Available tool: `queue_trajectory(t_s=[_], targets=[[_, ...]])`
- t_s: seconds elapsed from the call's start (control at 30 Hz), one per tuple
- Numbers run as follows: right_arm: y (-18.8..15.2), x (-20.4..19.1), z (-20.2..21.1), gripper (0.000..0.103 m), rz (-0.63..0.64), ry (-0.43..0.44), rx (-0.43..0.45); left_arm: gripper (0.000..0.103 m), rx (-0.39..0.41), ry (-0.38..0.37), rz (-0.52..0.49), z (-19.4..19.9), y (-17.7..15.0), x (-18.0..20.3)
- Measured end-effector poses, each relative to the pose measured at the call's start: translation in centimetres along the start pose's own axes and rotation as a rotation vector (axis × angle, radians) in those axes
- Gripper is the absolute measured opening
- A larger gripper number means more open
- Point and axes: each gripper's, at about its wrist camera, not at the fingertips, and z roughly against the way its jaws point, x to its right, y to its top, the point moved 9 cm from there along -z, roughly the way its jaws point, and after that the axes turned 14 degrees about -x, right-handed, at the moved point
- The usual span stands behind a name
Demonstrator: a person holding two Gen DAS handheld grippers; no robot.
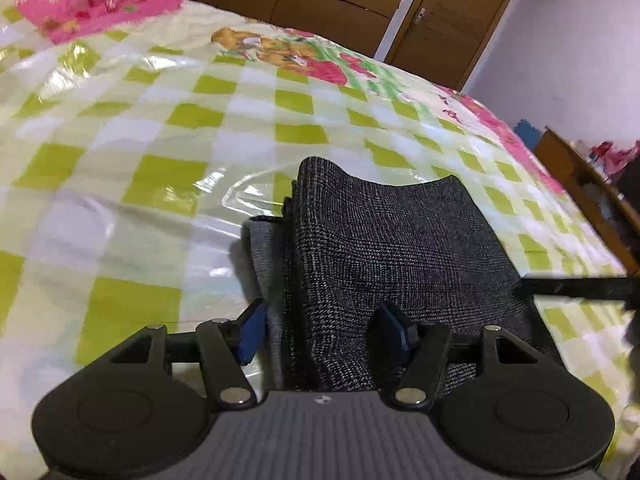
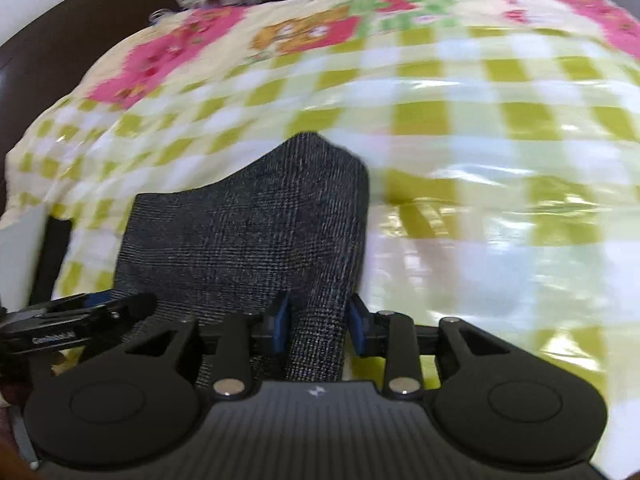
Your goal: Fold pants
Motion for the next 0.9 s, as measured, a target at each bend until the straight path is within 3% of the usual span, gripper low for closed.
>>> queue_trajectory(t_s=[0.1, 0.2, 0.27, 0.33, 0.4, 0.47, 0.57, 0.7, 0.9], targets=[[0.1, -0.1, 2.5, 0.033, 0.030, -0.067, 0.105, 0.072, 0.010, 0.068, -0.002, 1.8, -0.6, -0.2], [-0.8, -1.8, 3.8, 0.033, 0.068, -0.073, 0.175, 0.069, 0.033, 0.134, -0.037, 3.5, -1.3, 0.4], [-2.4, -3.6, 3.6, 0.033, 0.107, -0.067, 0.186, 0.070, 0.015, 0.186, -0.093, 3.6, -2.0, 1.3], [-3.9, -4.9, 2.0, 0.033, 0.142, -0.075, 0.137, 0.070, -0.016, 0.225, -0.131, 3.0, -2.7, 1.8], [-5.3, -5.3, 0.1, 0.031, 0.150, -0.108, 0.086, 0.071, -0.027, 0.237, -0.119, 3.0, -2.9, 2.0], [-5.9, -6.1, 0.5, 0.033, 0.185, -0.144, 0.105, 0.071, -0.017, 0.260, -0.121, 3.8, -3.0, 2.2], [-6.3, -7.3, 2.4, 0.031, 0.163, -0.063, 0.133, 0.071, -0.013, 0.261, -0.128, 4.7, -3.7, 3.1], [-7.3, -7.7, 3.4, 0.031, 0.153, -0.081, 0.177, 0.072, -0.017, 0.262, -0.134, 4.9, -5.4, 4.2], [-9.3, -7.5, 3.1, 0.031, 0.104, -0.061, 0.141, 0.072, -0.052, 0.254, -0.149, 4.3, -7.6, 5.8]])
